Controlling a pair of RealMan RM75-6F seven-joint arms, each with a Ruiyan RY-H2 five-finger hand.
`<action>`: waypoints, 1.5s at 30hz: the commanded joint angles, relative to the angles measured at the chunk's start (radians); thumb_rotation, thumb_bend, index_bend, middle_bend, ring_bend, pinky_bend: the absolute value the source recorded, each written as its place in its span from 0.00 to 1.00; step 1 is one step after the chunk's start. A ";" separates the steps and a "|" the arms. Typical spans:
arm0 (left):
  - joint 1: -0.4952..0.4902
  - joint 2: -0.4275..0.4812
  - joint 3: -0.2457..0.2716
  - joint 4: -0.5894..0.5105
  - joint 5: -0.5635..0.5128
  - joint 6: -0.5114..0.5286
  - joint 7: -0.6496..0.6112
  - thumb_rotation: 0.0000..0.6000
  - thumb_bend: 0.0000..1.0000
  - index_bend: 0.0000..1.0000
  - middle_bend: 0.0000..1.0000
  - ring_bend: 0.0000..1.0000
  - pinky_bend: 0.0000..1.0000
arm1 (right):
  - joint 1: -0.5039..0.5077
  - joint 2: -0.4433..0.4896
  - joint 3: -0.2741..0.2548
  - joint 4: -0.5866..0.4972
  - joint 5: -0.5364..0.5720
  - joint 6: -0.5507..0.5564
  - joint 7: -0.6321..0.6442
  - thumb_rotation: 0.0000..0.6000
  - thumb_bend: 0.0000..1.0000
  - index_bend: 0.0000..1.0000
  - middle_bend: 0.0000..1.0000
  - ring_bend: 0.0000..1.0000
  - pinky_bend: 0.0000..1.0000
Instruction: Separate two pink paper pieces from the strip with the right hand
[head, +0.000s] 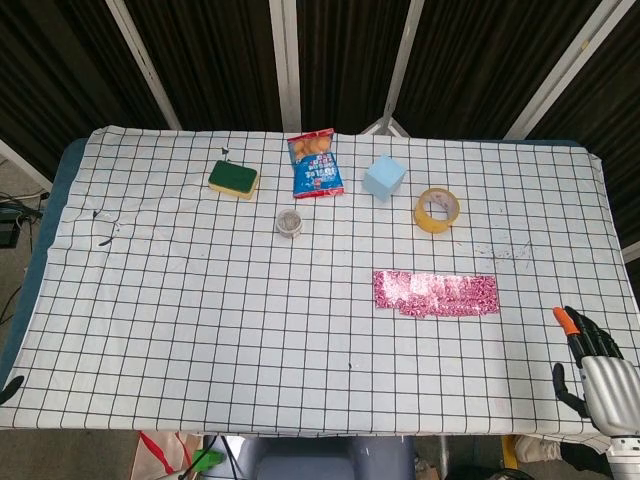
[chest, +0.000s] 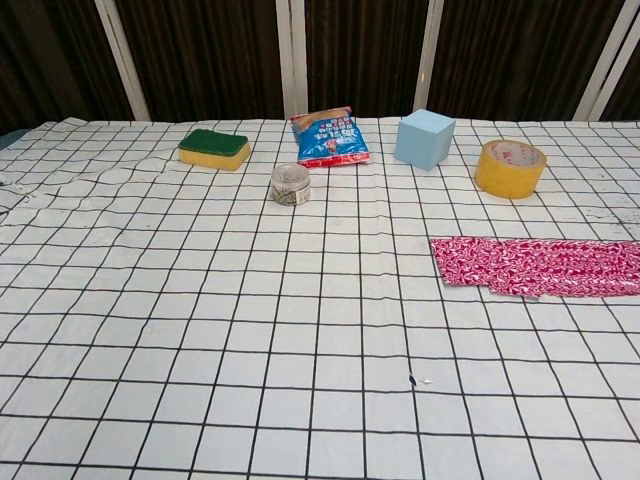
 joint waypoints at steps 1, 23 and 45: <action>-0.003 0.001 -0.004 -0.001 -0.010 -0.007 0.000 1.00 0.26 0.15 0.00 0.00 0.06 | 0.004 -0.002 0.002 -0.001 0.002 -0.005 -0.003 1.00 0.63 0.00 0.04 0.06 0.14; 0.008 -0.004 0.008 -0.010 0.019 0.014 0.015 1.00 0.26 0.15 0.00 0.00 0.06 | 0.011 -0.046 0.014 0.026 -0.012 0.010 -0.018 1.00 0.63 0.00 0.16 0.20 0.21; 0.005 0.009 -0.001 -0.003 -0.004 0.003 -0.019 1.00 0.26 0.15 0.00 0.00 0.06 | 0.212 -0.160 0.091 -0.028 0.117 -0.273 -0.290 1.00 0.66 0.11 0.81 0.74 0.60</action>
